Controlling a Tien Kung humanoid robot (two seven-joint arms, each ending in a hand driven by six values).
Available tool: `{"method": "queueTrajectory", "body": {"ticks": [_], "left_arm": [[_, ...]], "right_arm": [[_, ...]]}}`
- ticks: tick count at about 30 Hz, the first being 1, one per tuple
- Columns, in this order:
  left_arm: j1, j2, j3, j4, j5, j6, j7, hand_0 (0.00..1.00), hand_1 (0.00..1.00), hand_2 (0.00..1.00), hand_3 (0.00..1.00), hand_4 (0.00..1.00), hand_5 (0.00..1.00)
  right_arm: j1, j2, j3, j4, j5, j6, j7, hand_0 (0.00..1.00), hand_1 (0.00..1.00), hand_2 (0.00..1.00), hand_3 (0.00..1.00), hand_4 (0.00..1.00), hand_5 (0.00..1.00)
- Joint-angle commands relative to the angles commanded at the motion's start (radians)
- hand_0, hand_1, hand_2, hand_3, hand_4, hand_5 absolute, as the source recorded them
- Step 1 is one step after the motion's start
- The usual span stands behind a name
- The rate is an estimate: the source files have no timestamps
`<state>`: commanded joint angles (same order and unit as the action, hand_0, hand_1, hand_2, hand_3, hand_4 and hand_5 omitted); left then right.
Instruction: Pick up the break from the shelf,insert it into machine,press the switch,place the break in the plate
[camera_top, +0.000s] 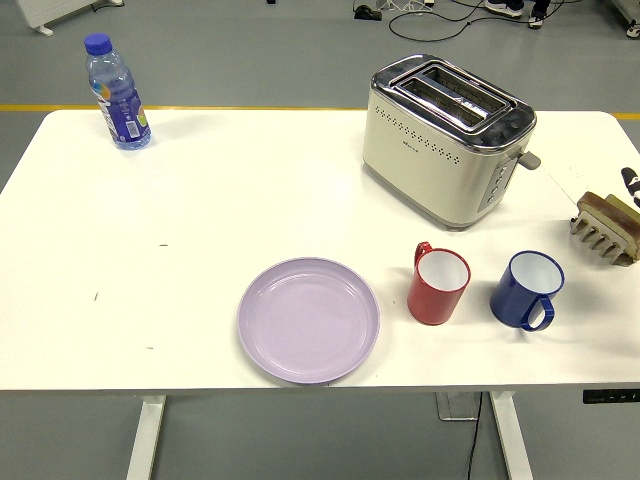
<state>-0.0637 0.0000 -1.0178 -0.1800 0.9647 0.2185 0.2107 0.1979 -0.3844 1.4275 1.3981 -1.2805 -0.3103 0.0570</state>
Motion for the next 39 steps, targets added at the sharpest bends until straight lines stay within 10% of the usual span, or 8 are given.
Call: {"method": "queueTrajectory", "body": {"ticks": [20,39], "left_arm": [[-0.009,0.0,0.001,0.0,-0.005,0.005,-0.004,0.631,0.498,0.529,0.524,0.273,0.836],[-0.014,0.0,-0.002,0.0,0.001,0.009,-0.004,0.63,0.495,0.517,0.525,0.273,0.835]], "right_arm": [[0.114,-0.02,-0.118,-0.078,-0.798,0.154,-0.226,0.949,0.847,0.909,0.882,0.872,0.113],[0.172,0.005,-0.155,-0.17,-0.906,0.179,-0.313,0.922,0.822,0.883,0.855,0.857,0.131]]}}
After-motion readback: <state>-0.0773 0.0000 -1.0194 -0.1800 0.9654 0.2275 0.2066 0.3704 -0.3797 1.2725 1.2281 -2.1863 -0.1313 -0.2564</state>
